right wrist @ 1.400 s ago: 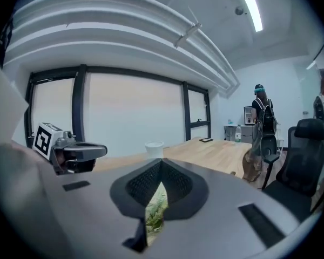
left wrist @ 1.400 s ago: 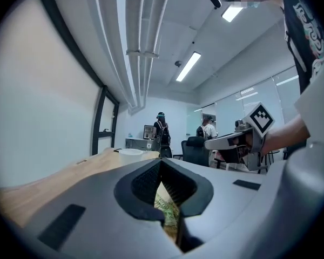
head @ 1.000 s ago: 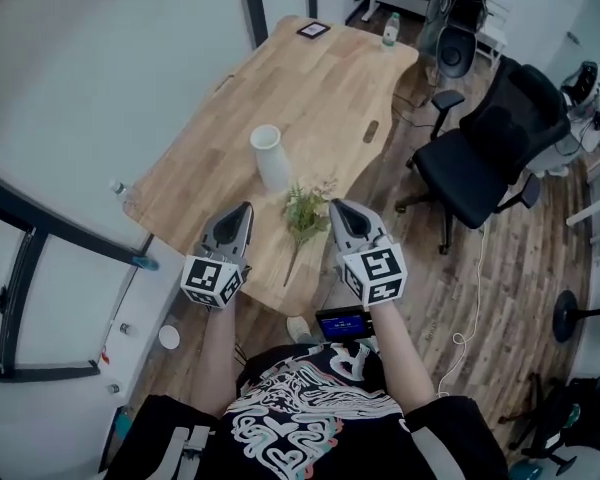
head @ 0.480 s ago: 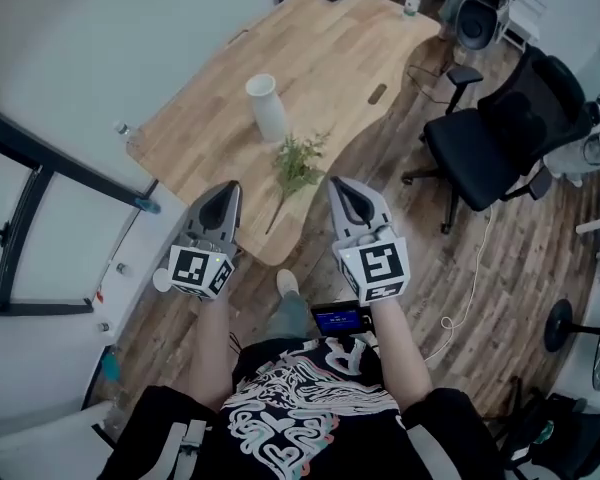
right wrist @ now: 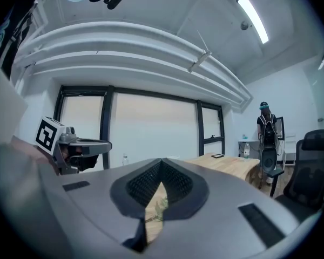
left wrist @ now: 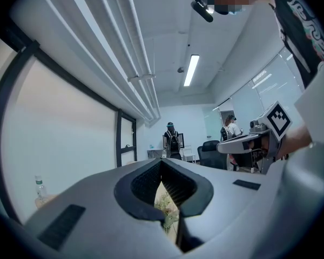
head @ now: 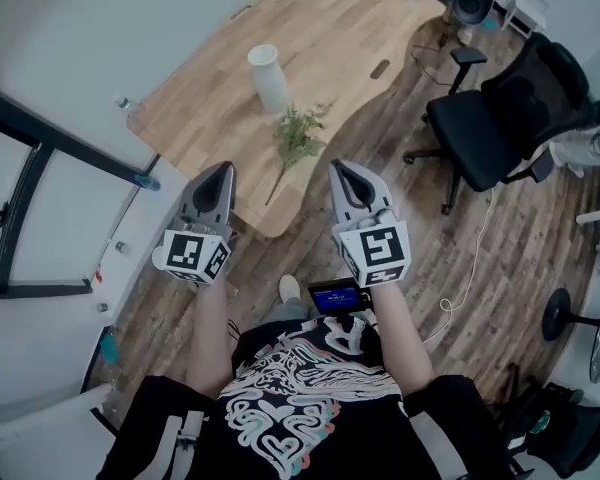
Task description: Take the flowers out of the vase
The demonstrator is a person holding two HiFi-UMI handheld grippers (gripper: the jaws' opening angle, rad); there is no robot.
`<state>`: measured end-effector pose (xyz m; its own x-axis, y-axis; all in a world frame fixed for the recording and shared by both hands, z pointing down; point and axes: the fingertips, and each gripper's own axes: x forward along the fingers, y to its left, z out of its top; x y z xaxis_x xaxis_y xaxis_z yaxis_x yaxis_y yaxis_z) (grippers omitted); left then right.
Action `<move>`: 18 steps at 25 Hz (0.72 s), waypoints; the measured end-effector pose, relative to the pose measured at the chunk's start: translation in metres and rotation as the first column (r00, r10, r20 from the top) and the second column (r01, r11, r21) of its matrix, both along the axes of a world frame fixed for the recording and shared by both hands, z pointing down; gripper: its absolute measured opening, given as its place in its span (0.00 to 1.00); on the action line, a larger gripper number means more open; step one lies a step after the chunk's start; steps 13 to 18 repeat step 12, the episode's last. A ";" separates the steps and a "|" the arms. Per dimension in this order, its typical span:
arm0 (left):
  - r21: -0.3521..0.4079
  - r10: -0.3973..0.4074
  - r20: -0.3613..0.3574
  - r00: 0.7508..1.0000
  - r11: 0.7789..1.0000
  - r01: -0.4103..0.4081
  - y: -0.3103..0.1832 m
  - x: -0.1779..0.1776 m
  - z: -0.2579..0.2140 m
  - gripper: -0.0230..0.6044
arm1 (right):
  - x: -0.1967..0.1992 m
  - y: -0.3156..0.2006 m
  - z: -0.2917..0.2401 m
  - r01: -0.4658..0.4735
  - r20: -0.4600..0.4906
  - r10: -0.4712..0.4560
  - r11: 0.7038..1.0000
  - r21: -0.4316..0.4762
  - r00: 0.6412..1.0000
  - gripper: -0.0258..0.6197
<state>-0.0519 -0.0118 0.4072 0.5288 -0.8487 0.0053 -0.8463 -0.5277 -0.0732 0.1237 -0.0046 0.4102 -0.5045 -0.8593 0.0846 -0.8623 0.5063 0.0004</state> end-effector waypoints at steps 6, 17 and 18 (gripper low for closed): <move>0.018 0.007 -0.007 1.000 1.000 -0.007 -0.004 -0.007 -0.005 0.04 | -0.011 0.001 -0.003 0.002 0.001 -0.002 1.000 0.012 1.000 0.05; 0.049 -0.010 -0.008 1.000 0.999 0.010 -0.005 -0.017 -0.012 0.04 | -0.017 0.000 -0.007 0.009 0.020 -0.009 1.000 0.014 1.000 0.04; 0.049 -0.010 -0.008 1.000 0.999 0.010 -0.005 -0.017 -0.012 0.04 | -0.017 0.000 -0.007 0.009 0.020 -0.009 1.000 0.014 1.000 0.04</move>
